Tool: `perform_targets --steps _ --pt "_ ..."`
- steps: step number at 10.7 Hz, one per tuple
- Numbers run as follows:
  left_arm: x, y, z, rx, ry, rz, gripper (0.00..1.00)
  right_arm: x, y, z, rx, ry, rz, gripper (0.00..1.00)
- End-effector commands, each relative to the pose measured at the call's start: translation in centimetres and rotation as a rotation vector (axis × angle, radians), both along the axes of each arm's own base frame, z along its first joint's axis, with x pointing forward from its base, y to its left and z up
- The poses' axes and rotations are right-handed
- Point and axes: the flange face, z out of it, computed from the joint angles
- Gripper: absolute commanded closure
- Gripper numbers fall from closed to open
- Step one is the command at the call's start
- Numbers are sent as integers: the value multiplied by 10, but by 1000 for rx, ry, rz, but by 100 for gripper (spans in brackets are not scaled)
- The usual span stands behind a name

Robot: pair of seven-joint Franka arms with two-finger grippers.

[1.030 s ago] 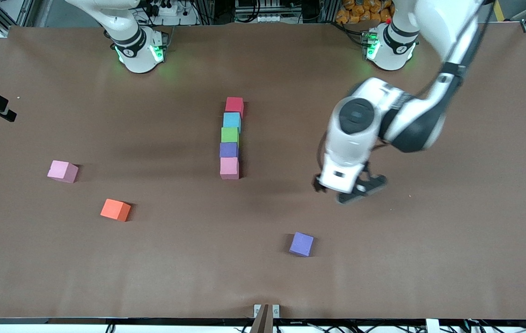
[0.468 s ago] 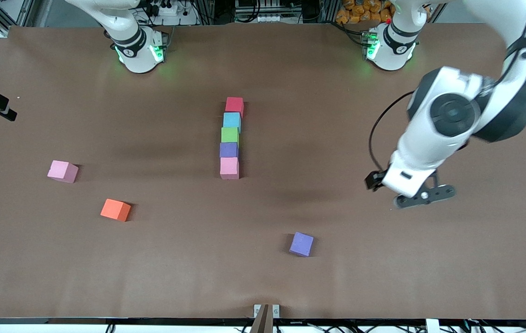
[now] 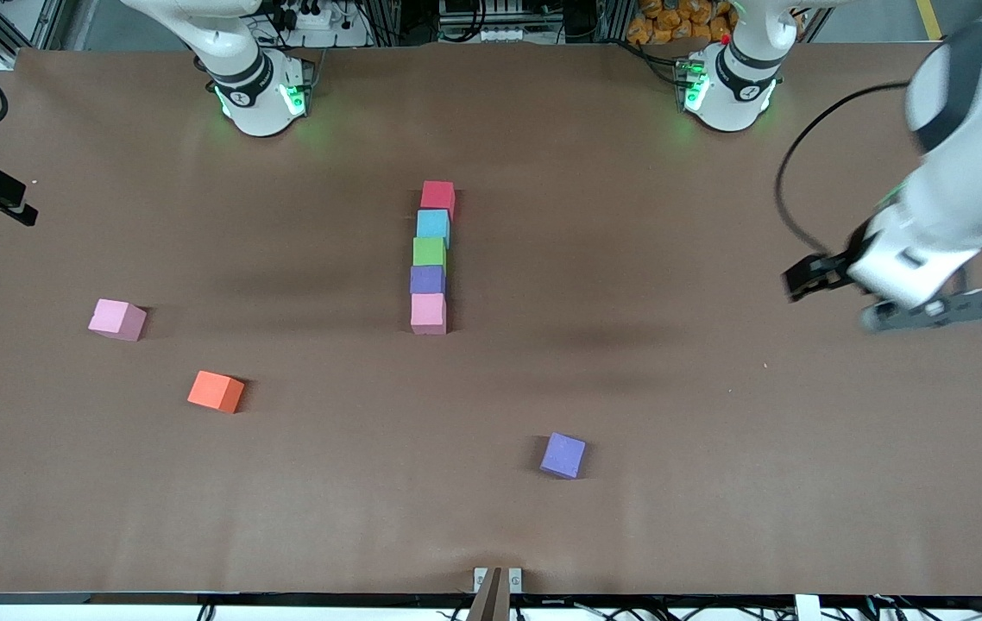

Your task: Arrange blocks into number 1

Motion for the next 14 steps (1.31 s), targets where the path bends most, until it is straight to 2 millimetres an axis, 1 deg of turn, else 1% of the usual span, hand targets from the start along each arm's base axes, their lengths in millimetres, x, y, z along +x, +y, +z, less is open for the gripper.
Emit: perform_targets --steps 1,2,4,6,7,8,9,10,12,14 --pt "-22 14 47 -15 -32 -25 0 2 -1 0 -13 3 10 0" --pt "-23 20 64 -10 -54 -43 0 4 -2 0 -13 1 8 0" --pt "-28 23 71 -4 -32 -105 0 9 -3 2 -13 -6 5 0" --pt "-36 23 85 -6 1 -172 0 10 -3 0 -12 -3 7 0" --pt "-38 24 88 -8 20 -178 0 11 -3 -1 -12 0 8 0" --pt "-37 22 84 -8 35 -179 0 12 -3 -2 -12 1 8 0" --pt "-38 22 87 -8 29 -179 0 12 0 -3 -13 3 11 0" --pt "-38 23 87 -19 30 -172 0 14 1 -6 -11 9 14 0" --pt "-40 28 92 -29 21 -159 0 14 0 -6 -22 9 14 0" --pt "-41 30 92 -29 21 -158 0 14 1 -6 -27 9 14 0"
